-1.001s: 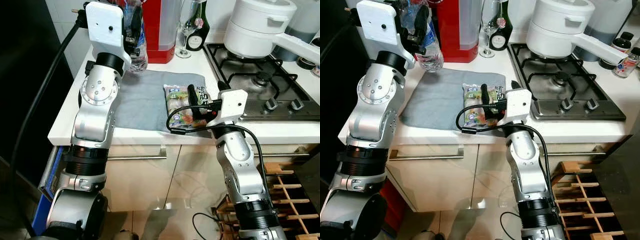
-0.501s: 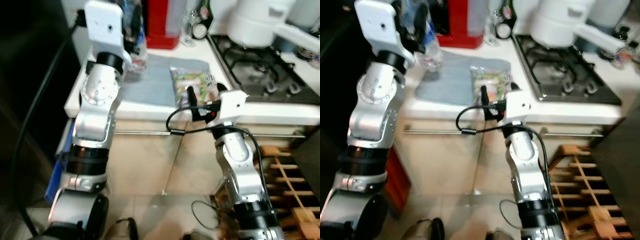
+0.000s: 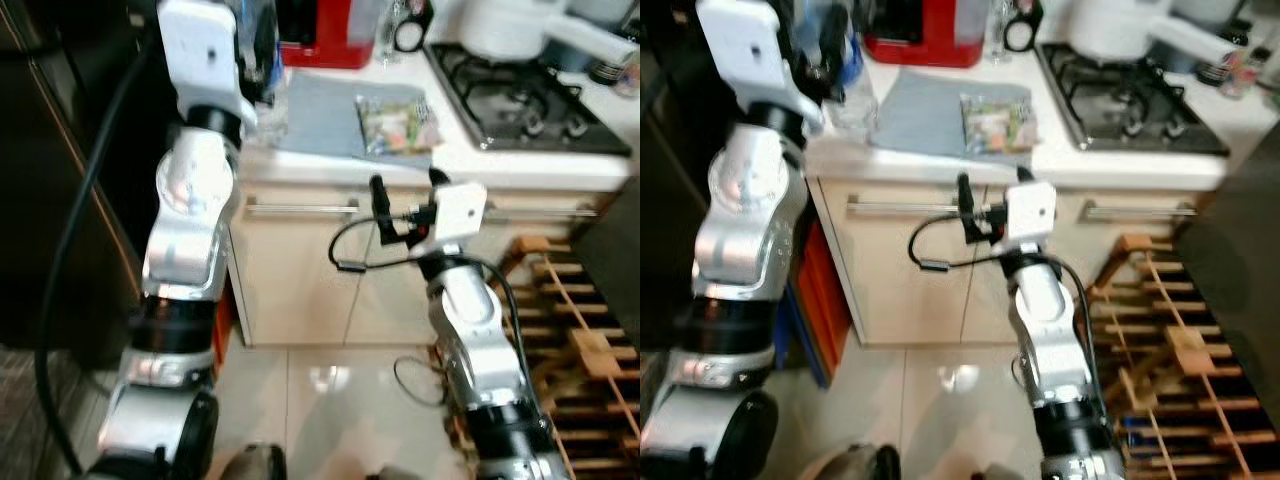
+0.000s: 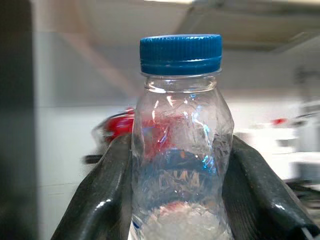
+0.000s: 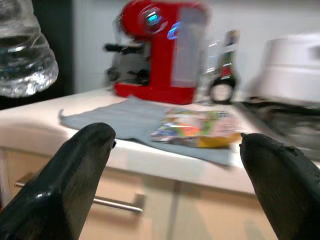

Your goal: Restocking fridge

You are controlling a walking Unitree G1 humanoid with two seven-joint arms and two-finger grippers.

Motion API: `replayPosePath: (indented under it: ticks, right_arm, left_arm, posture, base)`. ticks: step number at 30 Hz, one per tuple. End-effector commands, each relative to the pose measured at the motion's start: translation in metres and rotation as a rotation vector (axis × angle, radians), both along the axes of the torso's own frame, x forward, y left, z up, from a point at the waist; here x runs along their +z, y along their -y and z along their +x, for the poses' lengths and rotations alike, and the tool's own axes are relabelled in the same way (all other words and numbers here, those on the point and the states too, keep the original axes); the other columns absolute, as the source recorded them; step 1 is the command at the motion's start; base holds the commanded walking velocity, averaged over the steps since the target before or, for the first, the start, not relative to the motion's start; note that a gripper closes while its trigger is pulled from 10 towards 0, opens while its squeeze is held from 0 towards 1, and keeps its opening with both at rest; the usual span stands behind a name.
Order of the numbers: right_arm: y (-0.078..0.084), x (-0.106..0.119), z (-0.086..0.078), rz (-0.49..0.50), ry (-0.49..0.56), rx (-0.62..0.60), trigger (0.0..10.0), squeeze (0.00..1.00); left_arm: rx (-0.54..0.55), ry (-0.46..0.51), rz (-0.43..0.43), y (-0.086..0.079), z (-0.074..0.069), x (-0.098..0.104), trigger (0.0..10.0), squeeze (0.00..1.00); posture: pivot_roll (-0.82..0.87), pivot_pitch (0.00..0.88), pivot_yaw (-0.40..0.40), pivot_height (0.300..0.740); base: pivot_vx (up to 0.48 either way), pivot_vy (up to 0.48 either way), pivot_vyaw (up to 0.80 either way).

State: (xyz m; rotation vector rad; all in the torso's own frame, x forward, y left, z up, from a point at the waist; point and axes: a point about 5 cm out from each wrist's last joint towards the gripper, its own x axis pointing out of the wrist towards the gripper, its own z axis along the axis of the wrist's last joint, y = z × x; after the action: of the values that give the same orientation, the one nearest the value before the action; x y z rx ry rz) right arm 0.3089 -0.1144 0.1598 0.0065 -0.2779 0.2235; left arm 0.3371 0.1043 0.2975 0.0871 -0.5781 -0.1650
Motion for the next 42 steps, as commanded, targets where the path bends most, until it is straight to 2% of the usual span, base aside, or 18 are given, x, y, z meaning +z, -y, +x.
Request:
replayPosePath:
  ticks: [1,11,13,22,27,30,31,35,36,39,42]
  right_arm:
    - [0.0,0.002,0.0,0.002,0.012,-0.001,10.0,0.02]
    - [0.005,0.002,0.002,0.041,-0.011,-0.022,10.0,0.02]
    - [0.001,0.002,0.001,0.021,-0.005,0.002,10.0,0.02]
    - [0.003,0.0,0.0,0.001,-0.008,-0.004,10.0,0.02]
    - [0.004,-0.003,-0.001,-0.004,-0.015,-0.01,10.0,0.02]
    - [0.003,-0.01,-0.001,-0.012,-0.047,-0.01,10.0,0.02]
    - [0.004,-0.014,-0.003,-0.022,-0.057,-0.014,10.0,0.02]
    - [0.01,-0.026,-0.009,-0.046,-0.096,-0.031,10.0,0.02]
    - [0.01,-0.026,-0.009,-0.046,-0.096,-0.031,10.0,0.02]
    - [0.013,-0.035,-0.015,-0.064,-0.127,-0.031,10.0,0.02]
    - [0.014,-0.037,-0.015,-0.077,-0.131,-0.03,10.0,0.02]
  left_arm:
    - [-0.004,0.062,-0.004,0.0,-0.006,0.013,10.0,0.0]
    - [-0.009,0.06,-0.008,0.002,-0.008,0.012,10.0,0.0]
    - [-0.007,0.051,-0.01,0.001,-0.009,0.009,10.0,0.0]
    - [-0.017,0.028,-0.014,0.003,-0.009,0.002,10.0,0.0]
    - [-0.03,0.008,0.013,0.006,-0.01,-0.006,10.0,0.0]
    - [-0.028,-0.048,0.055,0.002,-0.012,-0.025,10.0,0.0]
    - [-0.033,-0.097,0.084,-0.004,-0.014,-0.044,10.0,0.0]
    - [-0.093,-0.267,0.031,-0.018,-0.02,-0.087,10.0,0.0]
    - [-0.093,-0.267,0.031,-0.018,-0.02,-0.087,10.0,0.0]
    - [-0.105,-0.393,-0.041,-0.025,-0.024,-0.118,10.0,0.0]
    - [-0.118,-0.398,-0.025,-0.017,-0.026,-0.124,10.0,0.0]
  posture:
    - [-0.1,0.0,-0.014,0.74]
    - [-0.1,0.0,-0.022,0.74]
    - [-0.1,0.0,-0.025,0.74]
    - [-0.11,0.0,-0.019,0.74]
    - [-0.1,0.0,-0.009,0.74]
    - [-0.11,0.0,0.004,0.74]
    - [-0.11,0.0,0.007,0.74]
    - [-0.13,0.0,0.006,0.74]
    - [-0.13,0.0,0.006,0.74]
    - [-0.13,0.0,-0.007,0.74]
    - [-0.13,0.0,-0.012,0.74]
  base:
    - [-0.24,0.0,0.0]
    - [-0.241,-0.024,0.0]
    - [-0.242,-0.12,0.0]
    - [-0.161,-0.107,0.0]
    - [0.0,-0.25,0.0]
    - [0.0,0.0,-0.4]
    - [0.0,0.0,-0.74]
    - [0.0,0.0,-0.73]
    - [0.0,0.0,-0.73]
    - [0.0,-0.265,-0.71]
    - [0.0,-0.469,-0.69]
